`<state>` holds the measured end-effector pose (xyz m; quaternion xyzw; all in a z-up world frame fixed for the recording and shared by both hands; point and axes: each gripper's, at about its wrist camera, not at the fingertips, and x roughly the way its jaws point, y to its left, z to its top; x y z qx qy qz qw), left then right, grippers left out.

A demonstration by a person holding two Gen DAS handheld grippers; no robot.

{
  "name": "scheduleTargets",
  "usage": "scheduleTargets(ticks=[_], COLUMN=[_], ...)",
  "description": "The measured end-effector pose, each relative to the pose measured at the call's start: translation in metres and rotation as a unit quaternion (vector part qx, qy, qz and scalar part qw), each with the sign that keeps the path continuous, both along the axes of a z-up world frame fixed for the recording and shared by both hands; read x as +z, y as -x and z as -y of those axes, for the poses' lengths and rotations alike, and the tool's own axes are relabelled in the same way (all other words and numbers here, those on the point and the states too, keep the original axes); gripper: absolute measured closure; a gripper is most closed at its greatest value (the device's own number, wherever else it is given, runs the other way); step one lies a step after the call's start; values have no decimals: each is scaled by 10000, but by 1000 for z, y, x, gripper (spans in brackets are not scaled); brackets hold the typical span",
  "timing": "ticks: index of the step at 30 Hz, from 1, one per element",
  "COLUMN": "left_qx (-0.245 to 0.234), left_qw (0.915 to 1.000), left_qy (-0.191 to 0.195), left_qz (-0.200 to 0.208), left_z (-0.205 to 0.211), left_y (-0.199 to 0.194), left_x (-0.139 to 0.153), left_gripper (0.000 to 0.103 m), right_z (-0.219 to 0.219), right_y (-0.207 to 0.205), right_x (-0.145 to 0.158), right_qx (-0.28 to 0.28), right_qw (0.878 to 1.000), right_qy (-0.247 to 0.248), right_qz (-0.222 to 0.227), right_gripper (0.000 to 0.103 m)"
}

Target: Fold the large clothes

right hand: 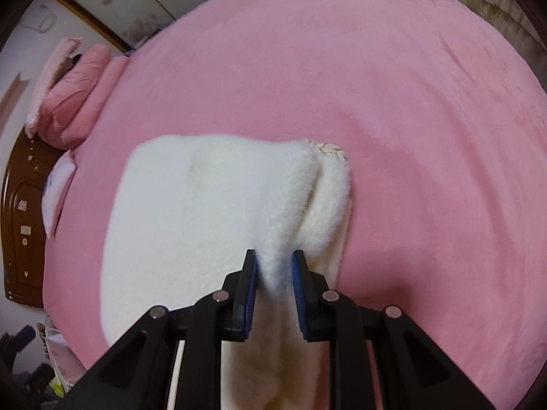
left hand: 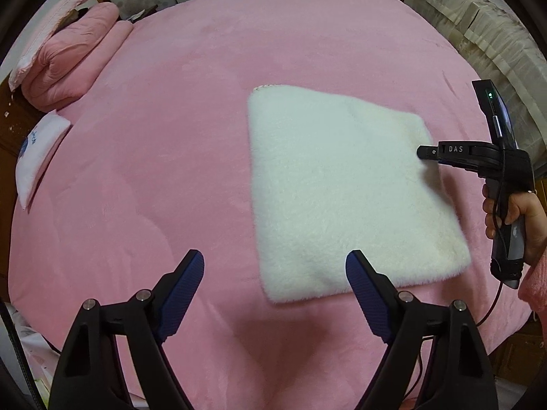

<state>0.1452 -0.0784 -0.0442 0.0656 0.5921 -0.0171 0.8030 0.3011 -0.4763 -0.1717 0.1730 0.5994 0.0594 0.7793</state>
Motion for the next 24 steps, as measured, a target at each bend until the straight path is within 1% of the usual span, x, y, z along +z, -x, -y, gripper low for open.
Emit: scheduleTargets(ticks=[2,4,5,6,7,9,10,11,12,14,15,16,17,18,19,20,21,22,24], left_qx=[-22,-55,-78,-100,-101,-67,-72,-86,-102,-29,72,138,195,250,283,317,357,371,241], left_qw=[9999,9988,9979,9965,9958,9947,9939,9934,9928,9900,9868,9845,9823,9799,9785,9766,9750,9727,9699], left_qy=[146,457,606,754,792,740,700,708,753,951,1052,1057,1032,1039,1060,1080,1045,1069,1227], left_qz=[-48,-137,-218,-345,-441,-707,-846,-901,-927,-1040,-1227,-1390,-1549,-1686,-1747,-1830,-1927,-2027,-2088], left_z=[2,4,3,4,6,11,9,6,6,4,1,0,-2,-5,-8,-11,-15,-20,-27], left_y=[-6,-11,-15,-19,-22,-29,-33,-34,-35,-38,-39,-38,-37,-35,-33,-30,-28,-26,-24], left_x=[-2,-4,-8,-15,-21,-37,-46,-52,-57,-69,-80,-89,-100,-112,-120,-127,-134,-141,-147], left_gripper=[20,29,36,42,46,69,75,82,83,83,83,83,83,83,84,90,97,99,102], right_z=[2,8,8,7,9,4,-1,-9,-20,-46,-61,-73,-82,-80,-81,-76,-68,-58,-46], right_y=[4,15,23,31,40,56,62,70,78,88,93,96,98,103,106,109,114,120,130], right_x=[7,25,35,43,46,43,40,34,29,24,20,14,5,-5,-14,-25,-35,-44,-51], right_qx=[-244,-403,-426,-406,-375,-294,-248,-142,12,416,663,855,944,928,948,761,500,272,54], right_qw=[9997,9981,9970,9964,9964,9968,9968,9965,9956,9929,9910,9897,9905,9920,9931,9952,9966,9971,9973], right_qy=[45,258,289,195,49,-374,-546,-722,-893,-1087,-1145,-1141,-1000,-842,-660,-513,-465,-346,-140], right_qz=[72,395,585,720,760,642,533,389,277,228,191,88,-47,-124,-219,-328,-459,-614,-718], right_gripper=[79,78,78,78,78,78,78,78,78,85,87,87,88,92,103,103,103,103,103])
